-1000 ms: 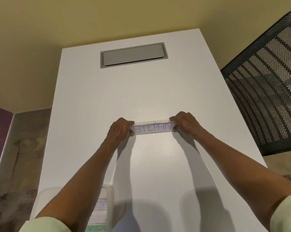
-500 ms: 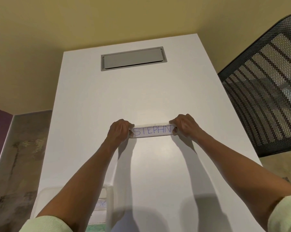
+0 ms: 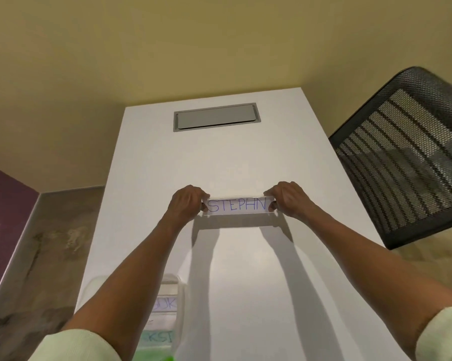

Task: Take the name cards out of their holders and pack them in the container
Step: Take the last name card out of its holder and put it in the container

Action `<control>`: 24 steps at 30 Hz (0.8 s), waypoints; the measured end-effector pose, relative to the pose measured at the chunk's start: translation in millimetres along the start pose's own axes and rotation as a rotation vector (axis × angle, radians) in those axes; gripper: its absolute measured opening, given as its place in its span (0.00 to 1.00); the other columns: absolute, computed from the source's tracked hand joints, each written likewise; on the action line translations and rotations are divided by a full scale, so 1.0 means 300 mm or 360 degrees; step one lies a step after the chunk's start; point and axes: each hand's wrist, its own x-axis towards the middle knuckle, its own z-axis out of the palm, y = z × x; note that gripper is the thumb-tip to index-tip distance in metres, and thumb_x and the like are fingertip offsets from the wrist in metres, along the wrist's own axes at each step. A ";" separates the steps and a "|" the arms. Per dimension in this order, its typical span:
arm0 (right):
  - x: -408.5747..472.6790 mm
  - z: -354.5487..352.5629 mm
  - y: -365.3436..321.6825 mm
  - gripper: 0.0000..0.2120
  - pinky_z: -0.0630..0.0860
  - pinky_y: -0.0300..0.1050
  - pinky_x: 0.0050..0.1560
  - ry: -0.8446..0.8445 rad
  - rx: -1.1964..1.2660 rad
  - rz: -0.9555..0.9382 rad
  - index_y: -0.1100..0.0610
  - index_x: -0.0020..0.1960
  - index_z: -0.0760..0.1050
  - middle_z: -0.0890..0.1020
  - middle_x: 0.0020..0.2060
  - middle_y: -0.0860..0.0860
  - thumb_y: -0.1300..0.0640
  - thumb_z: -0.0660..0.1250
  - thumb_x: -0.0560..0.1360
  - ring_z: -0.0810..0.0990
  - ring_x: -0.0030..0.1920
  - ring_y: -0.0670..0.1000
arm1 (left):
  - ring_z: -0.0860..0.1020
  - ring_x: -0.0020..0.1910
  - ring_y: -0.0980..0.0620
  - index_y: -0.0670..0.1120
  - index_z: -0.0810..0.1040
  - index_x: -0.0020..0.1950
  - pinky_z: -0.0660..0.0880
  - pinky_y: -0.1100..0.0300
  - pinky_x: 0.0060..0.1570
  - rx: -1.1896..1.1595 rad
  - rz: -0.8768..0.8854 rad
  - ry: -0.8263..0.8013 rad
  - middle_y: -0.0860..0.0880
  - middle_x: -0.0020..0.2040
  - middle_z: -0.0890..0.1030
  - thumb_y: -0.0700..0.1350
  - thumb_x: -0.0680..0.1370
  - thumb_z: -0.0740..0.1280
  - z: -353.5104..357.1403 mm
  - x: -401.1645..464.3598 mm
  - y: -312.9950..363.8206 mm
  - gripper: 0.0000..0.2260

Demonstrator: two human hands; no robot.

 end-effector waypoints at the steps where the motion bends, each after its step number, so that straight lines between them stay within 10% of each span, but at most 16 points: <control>1: -0.011 -0.016 -0.009 0.18 0.66 0.49 0.57 0.0012 -0.0004 -0.0004 0.56 0.63 0.76 0.82 0.57 0.54 0.56 0.69 0.74 0.76 0.60 0.57 | 0.75 0.61 0.47 0.46 0.78 0.65 0.70 0.59 0.52 0.0022 0.0011 0.0010 0.52 0.54 0.85 0.33 0.76 0.60 -0.019 -0.014 0.004 0.20; 19: -0.259 -0.249 -0.286 0.19 0.76 0.52 0.52 0.0078 -0.0153 -0.0048 0.56 0.58 0.80 0.83 0.52 0.56 0.57 0.73 0.68 0.77 0.56 0.59 | 0.74 0.63 0.44 0.49 0.78 0.65 0.73 0.54 0.56 0.0001 -0.0074 0.0063 0.45 0.61 0.81 0.41 0.77 0.68 -0.262 -0.331 0.005 0.17; 24: -0.327 -0.280 -0.390 0.06 0.70 0.47 0.35 0.0018 -0.0159 -0.0071 0.54 0.37 0.75 0.73 0.29 0.53 0.60 0.71 0.64 0.73 0.38 0.60 | 0.74 0.63 0.44 0.49 0.79 0.64 0.73 0.51 0.59 -0.0042 -0.0089 0.0070 0.44 0.61 0.80 0.40 0.76 0.67 -0.298 -0.433 -0.027 0.17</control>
